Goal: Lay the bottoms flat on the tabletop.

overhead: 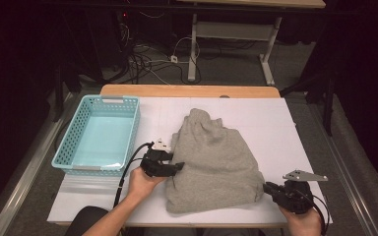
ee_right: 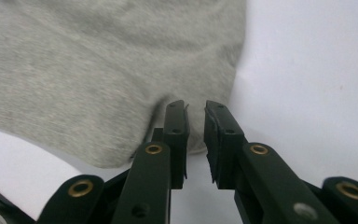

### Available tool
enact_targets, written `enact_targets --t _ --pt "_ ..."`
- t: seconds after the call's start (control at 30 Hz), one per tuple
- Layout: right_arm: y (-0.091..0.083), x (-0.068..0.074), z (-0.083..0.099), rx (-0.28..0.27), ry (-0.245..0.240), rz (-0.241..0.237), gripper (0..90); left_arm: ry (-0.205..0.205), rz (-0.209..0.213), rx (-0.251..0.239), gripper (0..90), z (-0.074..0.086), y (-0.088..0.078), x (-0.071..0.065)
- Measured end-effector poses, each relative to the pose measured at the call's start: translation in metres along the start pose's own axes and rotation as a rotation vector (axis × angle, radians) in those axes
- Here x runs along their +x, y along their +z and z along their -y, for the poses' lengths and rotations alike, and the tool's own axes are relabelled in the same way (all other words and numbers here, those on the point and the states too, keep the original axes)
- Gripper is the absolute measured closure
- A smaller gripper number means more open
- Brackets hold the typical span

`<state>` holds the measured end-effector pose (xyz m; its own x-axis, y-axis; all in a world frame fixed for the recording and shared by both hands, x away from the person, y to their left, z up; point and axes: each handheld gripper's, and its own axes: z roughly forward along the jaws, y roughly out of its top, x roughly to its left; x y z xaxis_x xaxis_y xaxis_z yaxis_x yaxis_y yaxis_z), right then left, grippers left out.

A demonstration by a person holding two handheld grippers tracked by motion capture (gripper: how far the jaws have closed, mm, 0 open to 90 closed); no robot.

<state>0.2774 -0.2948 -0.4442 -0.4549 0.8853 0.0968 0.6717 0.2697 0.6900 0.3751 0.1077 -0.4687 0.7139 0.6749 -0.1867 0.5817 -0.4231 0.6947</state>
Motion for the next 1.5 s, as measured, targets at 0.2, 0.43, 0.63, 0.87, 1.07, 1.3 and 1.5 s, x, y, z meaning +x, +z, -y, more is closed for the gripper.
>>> enact_targets --t 0.2,0.43,0.63,0.87,1.07,1.3,1.5 --pt "0.018 0.001 0.005 0.057 0.035 -0.003 71.2 0.005 0.000 0.010 42.0 -0.001 0.002 -0.001" --pt "0.018 0.012 0.003 0.077 -0.020 0.024 88.6 0.024 -0.021 -0.012 42.6 -0.005 0.004 -0.004" --pt "-0.013 -0.005 0.006 0.002 0.020 0.112 89.0 0.024 -0.007 -0.031 42.9 -0.009 0.006 -0.002" --pt "-0.003 -0.015 0.015 0.069 0.043 0.120 81.1 0.041 -0.010 -0.042 43.3 -0.013 0.007 -0.004" --pt "-0.005 -0.018 0.002 -0.059 0.072 0.109 72.3 0.013 -0.003 -0.054 43.3 -0.012 0.001 0.001" --pt "0.022 -0.021 -0.015 -0.036 0.055 0.098 69.7 -0.005 -0.020 -0.066 43.4 -0.005 -0.008 0.003" --pt "0.044 -0.026 -0.033 -0.017 0.039 0.084 66.3 -0.038 -0.033 -0.083 43.4 0.004 -0.017 0.005"
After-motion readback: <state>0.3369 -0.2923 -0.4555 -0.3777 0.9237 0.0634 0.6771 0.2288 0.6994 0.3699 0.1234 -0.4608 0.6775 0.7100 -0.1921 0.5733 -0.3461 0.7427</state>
